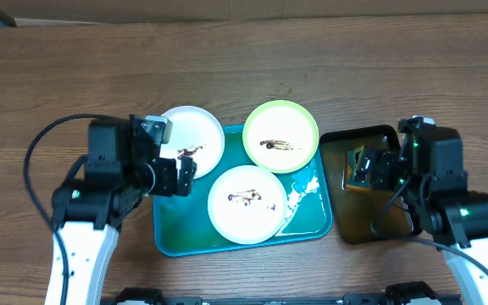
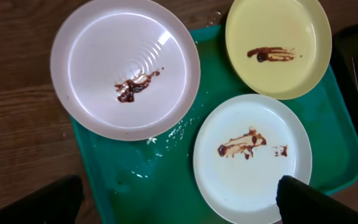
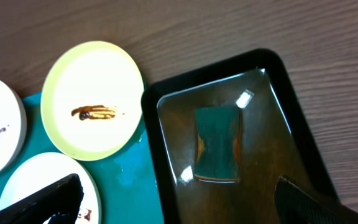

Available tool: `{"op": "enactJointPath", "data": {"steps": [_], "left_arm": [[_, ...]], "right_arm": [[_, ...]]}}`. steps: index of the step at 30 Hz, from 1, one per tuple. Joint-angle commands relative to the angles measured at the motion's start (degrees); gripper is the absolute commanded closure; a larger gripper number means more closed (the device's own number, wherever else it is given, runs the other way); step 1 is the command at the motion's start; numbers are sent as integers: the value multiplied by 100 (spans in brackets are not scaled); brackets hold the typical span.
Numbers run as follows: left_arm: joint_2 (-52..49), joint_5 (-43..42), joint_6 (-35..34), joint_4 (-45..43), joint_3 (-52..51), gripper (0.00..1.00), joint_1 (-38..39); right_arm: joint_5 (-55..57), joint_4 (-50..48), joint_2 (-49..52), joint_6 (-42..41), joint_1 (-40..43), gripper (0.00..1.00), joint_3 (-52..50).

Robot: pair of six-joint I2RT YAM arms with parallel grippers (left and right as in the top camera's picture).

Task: Clean dirty plates on tray and stack at the side
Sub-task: 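Grip the rim of the bottom white plate with the left gripper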

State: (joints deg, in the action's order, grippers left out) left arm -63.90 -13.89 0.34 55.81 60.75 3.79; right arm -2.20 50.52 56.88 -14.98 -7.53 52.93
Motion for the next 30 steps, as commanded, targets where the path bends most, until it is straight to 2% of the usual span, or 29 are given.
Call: {"op": "enactJointPath", "data": {"steps": [1, 9, 15, 18, 20, 22, 24, 29, 30], "left_arm": [[-446, -619, -68, 50, 79, 0, 83], [-1655, 52, 96, 55, 79, 2, 708], [-2583, 232, 72, 136, 79, 27, 1045], [-2973, 216, 50, 138, 79, 33, 1106], [-3235, 219, -39, 142, 79, 43, 1143], [-3508, 210, -83, 142, 79, 46, 1187], [-3746, 203, -81, 140, 79, 57, 1217], [-4120, 197, -184, 138, 79, 64, 1252], [-4162, 197, -190, 138, 79, 69, 1252]], "right_arm": [[-46, -72, 90, -7, 22, 0, 153], [-44, -83, 267, -7, 22, 0, 153], [-42, -68, 271, -4, 22, 0, 153], [-42, -70, 271, -7, 22, 0, 153], [-42, -68, 271, -7, 22, 0, 153], [-42, -68, 271, -7, 22, 0, 153], [-42, -68, 271, -7, 22, 0, 153], [-42, -68, 271, -7, 22, 0, 153], [-42, -68, 271, -7, 22, 0, 153]]}}
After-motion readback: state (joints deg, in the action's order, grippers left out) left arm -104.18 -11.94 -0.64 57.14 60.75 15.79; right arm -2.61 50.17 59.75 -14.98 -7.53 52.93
